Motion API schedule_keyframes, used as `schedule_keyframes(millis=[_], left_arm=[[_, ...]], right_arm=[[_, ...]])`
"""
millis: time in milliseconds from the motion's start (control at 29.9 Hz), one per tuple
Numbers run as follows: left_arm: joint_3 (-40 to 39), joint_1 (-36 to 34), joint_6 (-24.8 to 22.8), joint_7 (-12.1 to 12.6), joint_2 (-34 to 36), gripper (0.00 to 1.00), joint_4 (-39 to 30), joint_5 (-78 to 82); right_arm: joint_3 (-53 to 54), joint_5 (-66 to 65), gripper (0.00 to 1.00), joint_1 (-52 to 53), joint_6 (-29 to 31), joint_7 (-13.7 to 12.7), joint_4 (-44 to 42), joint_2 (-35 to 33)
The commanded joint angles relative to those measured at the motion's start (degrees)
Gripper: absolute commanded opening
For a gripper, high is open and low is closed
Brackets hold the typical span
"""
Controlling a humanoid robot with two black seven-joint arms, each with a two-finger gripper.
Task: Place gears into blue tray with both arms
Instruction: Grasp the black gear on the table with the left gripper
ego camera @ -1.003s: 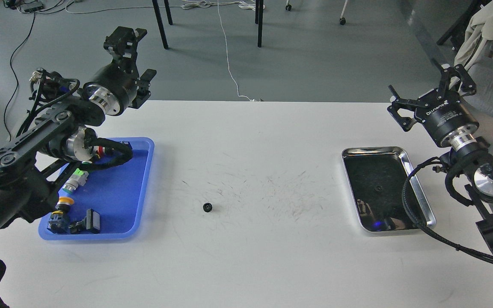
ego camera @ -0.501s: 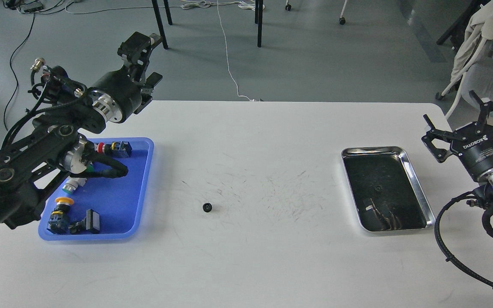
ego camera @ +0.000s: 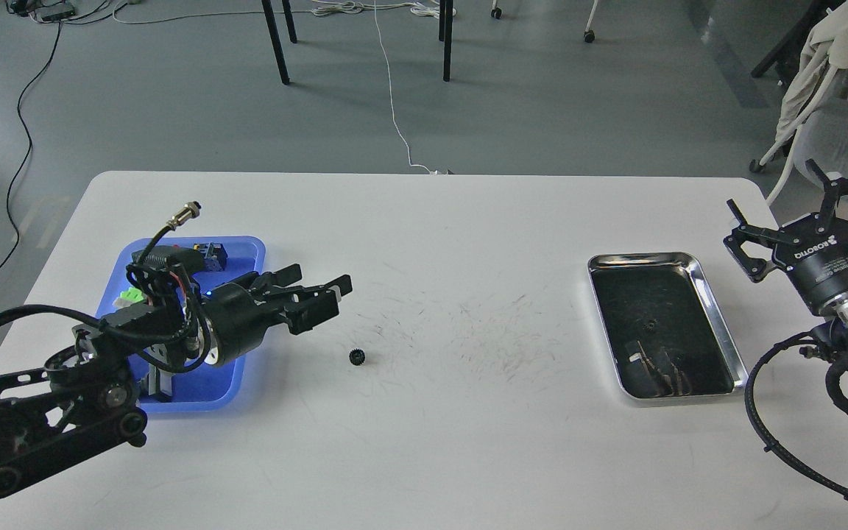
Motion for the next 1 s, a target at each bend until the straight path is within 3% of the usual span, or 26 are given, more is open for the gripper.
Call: schedule_keyframes(millis=[0,201,668,769,969], left_arm=[[0.3,1.6,0.1,0.0,-4.8,0.98,3.2,12.1],[0.3,3.1,0.2,-0.1,-8.7,0.98,9.0,20.9],[0.3,6.7,1.5,-0.1,-13.0,0.93,15.5,21.7],[0.3,6.9,1.9,-0.1,-13.4,0.88,15.9,21.7],[0.3,7.0,1.9,-0.1,-13.4,0.64,16.3,21.7]], right_arm=[[-0.1,0.0,0.96,0.0,0.0,0.0,0.0,0.1],[-0.4,0.0,0.96,0.1,0.0,0.1,-0.1,0.4],[-0.4,-0.1,0.96,0.4,0.0,0.1,-0.2,0.3],[-0.4,-0.1,0.96,0.4,0.0,0.1,-0.2,0.3],[-0.4,-0.1,0.96,0.4,0.0,0.1,-0.3,0.3]])
